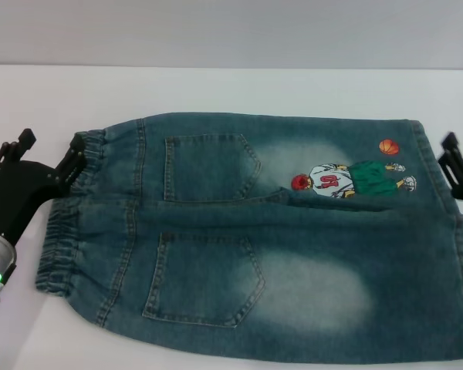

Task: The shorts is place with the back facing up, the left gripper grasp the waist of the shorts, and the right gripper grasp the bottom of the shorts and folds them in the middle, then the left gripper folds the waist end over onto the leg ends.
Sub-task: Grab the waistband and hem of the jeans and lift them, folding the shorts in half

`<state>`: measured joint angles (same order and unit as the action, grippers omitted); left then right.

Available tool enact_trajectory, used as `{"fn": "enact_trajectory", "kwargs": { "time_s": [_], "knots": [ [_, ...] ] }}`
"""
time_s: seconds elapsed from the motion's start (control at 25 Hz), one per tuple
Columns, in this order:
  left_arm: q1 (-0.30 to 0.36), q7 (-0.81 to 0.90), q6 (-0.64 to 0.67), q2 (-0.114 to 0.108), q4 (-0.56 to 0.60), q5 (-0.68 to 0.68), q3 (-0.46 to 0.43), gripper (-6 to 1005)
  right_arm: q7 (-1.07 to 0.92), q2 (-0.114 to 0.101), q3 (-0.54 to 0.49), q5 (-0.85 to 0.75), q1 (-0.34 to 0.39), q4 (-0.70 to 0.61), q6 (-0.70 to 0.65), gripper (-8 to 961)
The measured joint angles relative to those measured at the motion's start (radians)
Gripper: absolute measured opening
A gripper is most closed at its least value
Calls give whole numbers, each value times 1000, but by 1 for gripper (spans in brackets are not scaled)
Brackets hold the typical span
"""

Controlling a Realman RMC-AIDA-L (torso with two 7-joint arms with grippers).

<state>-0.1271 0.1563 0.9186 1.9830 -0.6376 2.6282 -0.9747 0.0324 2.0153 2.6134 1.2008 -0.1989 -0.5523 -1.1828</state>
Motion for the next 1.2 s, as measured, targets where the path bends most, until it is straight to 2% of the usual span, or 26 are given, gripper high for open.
{"fn": "enact_trajectory", "kwargs": {
  "time_s": [0.12, 0.16, 0.2, 0.28, 0.32, 0.4, 0.48, 0.56, 0.64, 0.68, 0.76, 0.84, 0.88, 0.92, 1.0, 1.08, 1.2],
  "knots": [
    [34, -13, -137, -31, -137, 25, -22, 801, 54, -21, -100, -58, 4, -103, 142, 718],
    [34, -13, -137, -31, -137, 25, -22, 801, 92, -29, -154, -79, 14, -159, 218, 718],
    [49, -11, -249, -49, -223, 42, -46, 801, 149, -38, -239, -108, 34, -243, 340, 718],
    [65, -11, -391, -65, -333, 61, -73, 801, 229, -42, -382, -159, 73, -378, 556, 718],
    [72, -13, -425, -68, -358, 64, -79, 800, 266, -36, -470, -193, 99, -454, 692, 718],
    [93, -21, -555, -73, -464, 73, -102, 800, 307, -8, -624, -256, 149, -590, 925, 718],
    [110, -32, -690, -74, -564, 76, -126, 800, 323, 34, -783, -324, 203, -751, 1189, 718],
    [122, -59, -855, -72, -662, 79, -151, 800, 323, 58, -876, -370, 243, -886, 1383, 718],
    [135, -104, -1012, -62, -756, 81, -185, 800, 316, 62, -935, -388, 271, -1001, 1535, 718],
    [145, -138, -1108, -50, -809, 82, -209, 800, 312, 62, -962, -388, 280, -1051, 1608, 718],
    [159, -182, -1219, -24, -875, 82, -247, 800, 310, 61, -1015, -388, 279, -1119, 1740, 718],
    [179, -244, -1348, 20, -948, 82, -304, 800, 300, 60, -1064, -388, 261, -1151, 1859, 718],
    [187, -271, -1400, 40, -979, 82, -329, 800, 287, 58, -1107, -387, 233, -1161, 1971, 718],
    [205, -327, -1505, 68, -1038, 82, -374, 800, 287, 58, -1107, -387, 233, -1161, 1971, 718],
    [209, -340, -1541, 72, -1060, 81, -385, 800, 276, 58, -1138, -384, 210, -1168, 2069, 717],
    [207, -349, -1651, 71, -1112, 77, -411, 800, 272, 57, -1189, -384, 191, -1190, 2197, 717],
    [198, -351, -1727, 71, -1128, 76, -432, 799, 271, 57, -1228, -383, 179, -1214, 2287, 717]
  ]
}}
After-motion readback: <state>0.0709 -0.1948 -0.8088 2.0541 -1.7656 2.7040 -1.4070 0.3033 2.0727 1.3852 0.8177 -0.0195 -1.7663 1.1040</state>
